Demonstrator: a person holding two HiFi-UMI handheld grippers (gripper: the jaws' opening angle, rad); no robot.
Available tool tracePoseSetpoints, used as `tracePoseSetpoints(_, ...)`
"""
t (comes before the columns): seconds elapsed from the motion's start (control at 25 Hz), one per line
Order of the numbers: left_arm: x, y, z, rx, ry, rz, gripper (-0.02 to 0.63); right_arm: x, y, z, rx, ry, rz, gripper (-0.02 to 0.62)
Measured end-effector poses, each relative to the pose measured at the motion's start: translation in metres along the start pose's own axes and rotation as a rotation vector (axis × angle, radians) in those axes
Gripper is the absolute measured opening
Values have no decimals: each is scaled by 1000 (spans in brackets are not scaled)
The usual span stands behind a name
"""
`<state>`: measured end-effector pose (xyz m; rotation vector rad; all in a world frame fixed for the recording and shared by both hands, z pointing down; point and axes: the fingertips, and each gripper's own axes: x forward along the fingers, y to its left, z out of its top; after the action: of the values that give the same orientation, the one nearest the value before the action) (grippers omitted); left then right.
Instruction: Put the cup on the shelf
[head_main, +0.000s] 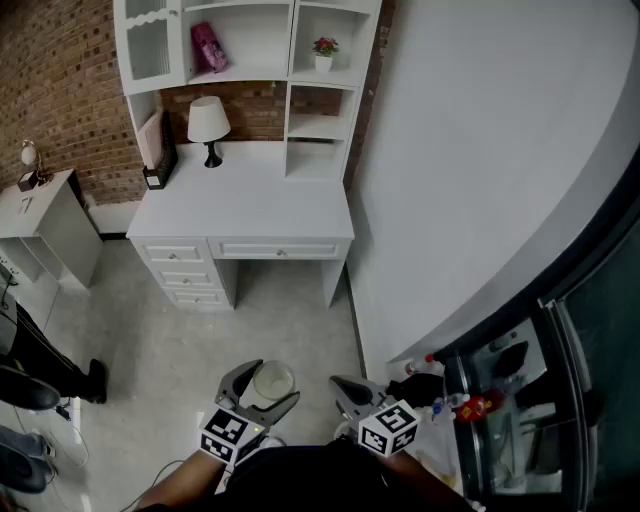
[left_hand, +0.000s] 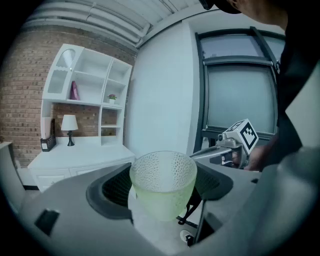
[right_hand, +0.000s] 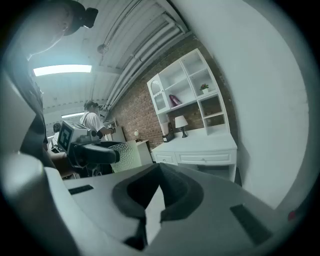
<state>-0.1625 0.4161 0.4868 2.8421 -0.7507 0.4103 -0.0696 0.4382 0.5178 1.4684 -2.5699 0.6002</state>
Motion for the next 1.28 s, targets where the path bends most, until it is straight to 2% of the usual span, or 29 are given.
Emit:
tracePoseSetpoints(0.64,-6,-2,1,0,-18,-3,383,1,9,0,9,-13,8,5)
tracePoseSetpoints(1.08,-25,8,-4,-38,-30,-8,383,10,33,-5,-15,13,21,5)
tracePoseSetpoints(1.28,-42,14,-7,-18,-40,-4,383,18,47,-11,-17,25,10,5)
